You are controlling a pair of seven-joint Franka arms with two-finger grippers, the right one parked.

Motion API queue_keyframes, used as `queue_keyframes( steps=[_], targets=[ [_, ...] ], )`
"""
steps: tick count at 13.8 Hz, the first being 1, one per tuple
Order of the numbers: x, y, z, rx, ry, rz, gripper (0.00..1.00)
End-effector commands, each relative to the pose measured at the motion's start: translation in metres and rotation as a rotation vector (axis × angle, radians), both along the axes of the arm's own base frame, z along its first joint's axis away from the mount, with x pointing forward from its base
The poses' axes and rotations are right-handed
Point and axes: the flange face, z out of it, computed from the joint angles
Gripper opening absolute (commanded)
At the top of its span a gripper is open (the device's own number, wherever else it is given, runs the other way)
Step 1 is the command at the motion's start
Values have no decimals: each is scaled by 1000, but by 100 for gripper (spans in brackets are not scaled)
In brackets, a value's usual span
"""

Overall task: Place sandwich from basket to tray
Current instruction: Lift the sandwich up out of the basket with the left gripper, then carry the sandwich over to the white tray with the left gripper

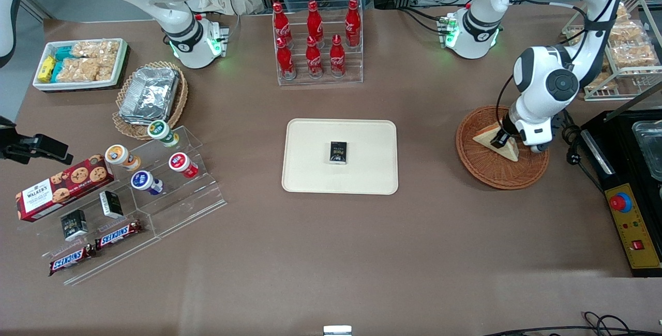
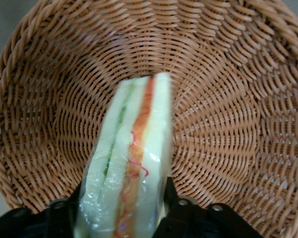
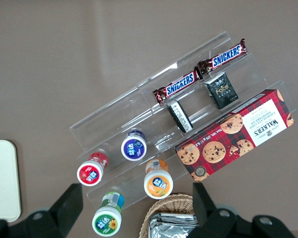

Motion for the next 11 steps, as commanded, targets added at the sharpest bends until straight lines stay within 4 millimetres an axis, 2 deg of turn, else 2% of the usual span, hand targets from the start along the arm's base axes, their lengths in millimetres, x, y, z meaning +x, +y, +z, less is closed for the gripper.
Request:
queue_keyframes(
  steps=[1,5,7,9,11],
  targets=[
    [7,-4,26,0,-56,-20,0],
    [5,-15,100,4,-16,-209,0],
    [5,-32,150,12,9,-397,0],
    [4,-31,194,-18,121,-619,0],
    [19,-44,248,-66,155,-727,0]
  ],
)
